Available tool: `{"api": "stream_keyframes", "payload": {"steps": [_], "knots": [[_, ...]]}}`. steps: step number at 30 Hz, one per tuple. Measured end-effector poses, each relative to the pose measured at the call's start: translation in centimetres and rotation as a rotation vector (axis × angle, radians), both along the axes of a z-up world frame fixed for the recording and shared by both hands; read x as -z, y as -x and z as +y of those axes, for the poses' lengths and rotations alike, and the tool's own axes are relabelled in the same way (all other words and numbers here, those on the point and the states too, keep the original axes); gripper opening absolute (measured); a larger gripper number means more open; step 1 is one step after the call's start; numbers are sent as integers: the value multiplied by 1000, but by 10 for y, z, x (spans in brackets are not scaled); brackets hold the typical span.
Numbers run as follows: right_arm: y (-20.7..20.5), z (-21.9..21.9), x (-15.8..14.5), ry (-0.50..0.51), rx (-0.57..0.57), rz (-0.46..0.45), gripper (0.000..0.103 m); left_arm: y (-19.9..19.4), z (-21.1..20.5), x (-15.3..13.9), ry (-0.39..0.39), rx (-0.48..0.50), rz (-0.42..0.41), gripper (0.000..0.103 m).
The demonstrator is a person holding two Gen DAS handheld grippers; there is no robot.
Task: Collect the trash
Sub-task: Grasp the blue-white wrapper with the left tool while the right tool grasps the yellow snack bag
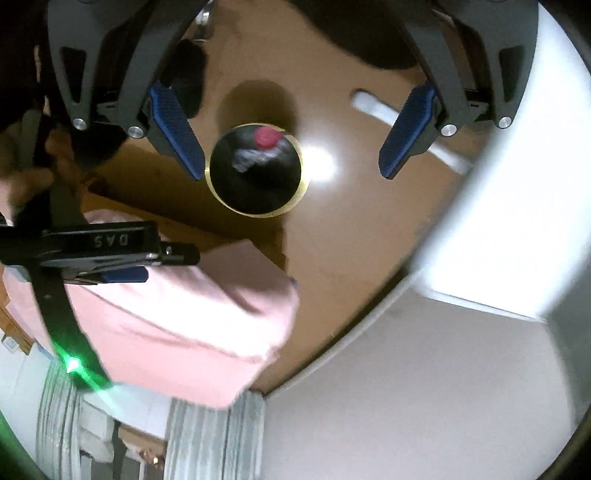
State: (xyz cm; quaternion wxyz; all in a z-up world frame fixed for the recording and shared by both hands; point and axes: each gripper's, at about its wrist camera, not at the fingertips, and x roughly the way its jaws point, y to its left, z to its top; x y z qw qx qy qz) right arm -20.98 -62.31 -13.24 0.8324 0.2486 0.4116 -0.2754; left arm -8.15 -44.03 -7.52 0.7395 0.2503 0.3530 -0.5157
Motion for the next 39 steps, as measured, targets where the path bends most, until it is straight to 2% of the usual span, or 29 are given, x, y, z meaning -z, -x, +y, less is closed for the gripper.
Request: {"api": "stream_keyframes", "payload": {"steps": [3,6,10,13,17,21,25,30,31,32,35,39], "knots": [[-27,47,-37,43,-113,-47,96,-22,67,-42,23,-69,-94,94],[-64,98,-68,66,-246,-92,96,-52,133,-70,34,-171,-158,95],[-116,170,-96,69,-425,-132,96,-119,239,-102,29,-406,-200,96],[-155,226,-108,64,-569,-150,96,-169,303,-110,-12,-568,-247,96],[-198,290,-112,79,-732,-145,96,-234,361,-105,-60,-668,-245,96],[-228,340,-114,92,-850,-120,96,-291,378,-86,-95,-680,-216,96],[-248,367,-112,108,-928,-94,96,-316,376,-65,-98,-650,-181,96],[-267,391,-112,180,-1044,-46,96,-333,350,-46,-145,-579,-207,95],[-270,399,-112,205,-1069,-36,96,-335,347,-44,-148,-572,-209,80],[-273,405,-111,231,-1096,-26,96,-339,346,-41,-157,-571,-199,52],[-285,428,-108,337,-1203,3,96,-342,348,-42,-151,-576,-167,40],[-301,452,-103,483,-1312,53,96,-334,364,-56,-114,-611,-183,36]]}}
